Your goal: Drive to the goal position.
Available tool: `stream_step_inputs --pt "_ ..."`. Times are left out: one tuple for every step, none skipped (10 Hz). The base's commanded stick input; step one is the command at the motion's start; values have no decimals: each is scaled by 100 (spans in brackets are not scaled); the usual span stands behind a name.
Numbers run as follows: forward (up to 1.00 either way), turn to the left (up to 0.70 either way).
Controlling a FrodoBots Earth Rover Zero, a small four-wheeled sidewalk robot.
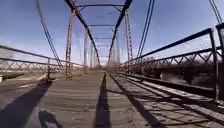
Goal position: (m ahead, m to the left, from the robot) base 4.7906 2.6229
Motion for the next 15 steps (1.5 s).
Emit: stream_step_inputs --pt "100 0" --pt "100 0" --pt "100 3" --pt "100 39" --pt "100 40" --pt "100 40" --pt "100 4" --pt "100 0" --pt "100 0" --pt "100 0" --pt "100 0" --pt "100 0" --pt "100 0" --pt "100 0" --pt "100 0"
